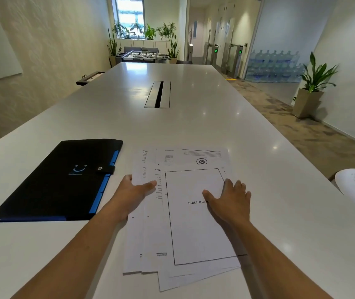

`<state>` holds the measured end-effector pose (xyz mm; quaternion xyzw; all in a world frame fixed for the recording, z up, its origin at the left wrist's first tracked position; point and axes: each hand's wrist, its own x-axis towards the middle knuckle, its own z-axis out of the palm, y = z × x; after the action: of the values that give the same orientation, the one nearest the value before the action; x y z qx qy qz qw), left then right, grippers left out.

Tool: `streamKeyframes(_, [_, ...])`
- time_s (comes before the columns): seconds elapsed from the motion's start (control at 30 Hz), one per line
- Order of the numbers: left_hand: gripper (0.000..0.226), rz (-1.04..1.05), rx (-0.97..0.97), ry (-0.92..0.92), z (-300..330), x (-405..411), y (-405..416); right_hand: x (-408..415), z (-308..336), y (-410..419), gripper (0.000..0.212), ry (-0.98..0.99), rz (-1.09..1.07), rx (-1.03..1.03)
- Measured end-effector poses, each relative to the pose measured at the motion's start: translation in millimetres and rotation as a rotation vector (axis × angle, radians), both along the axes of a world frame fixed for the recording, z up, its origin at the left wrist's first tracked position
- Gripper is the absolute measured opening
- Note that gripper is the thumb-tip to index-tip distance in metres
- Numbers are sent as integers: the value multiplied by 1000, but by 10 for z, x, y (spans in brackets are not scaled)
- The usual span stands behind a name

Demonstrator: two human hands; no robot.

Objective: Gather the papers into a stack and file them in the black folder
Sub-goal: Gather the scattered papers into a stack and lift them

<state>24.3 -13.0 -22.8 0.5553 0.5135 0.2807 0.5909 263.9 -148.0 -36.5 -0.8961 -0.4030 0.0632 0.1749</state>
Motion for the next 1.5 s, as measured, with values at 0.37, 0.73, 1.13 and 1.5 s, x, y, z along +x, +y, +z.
streamKeyframes(0.37, [84,-60,-19,-131,-27,385,-154,-140,94,62,78,113,6,105])
streamKeyframes(0.73, [64,-94,175,-221,-8,372,-171,11,207,68,86,268,-26,262])
streamKeyframes(1.13, [64,-164,613,-231,816,291,70,549,943,253,31,986,317,720])
streamKeyframes(1.5, [51,27,1059,-308,1800,529,169,213,1869,391,39,498,481,1156])
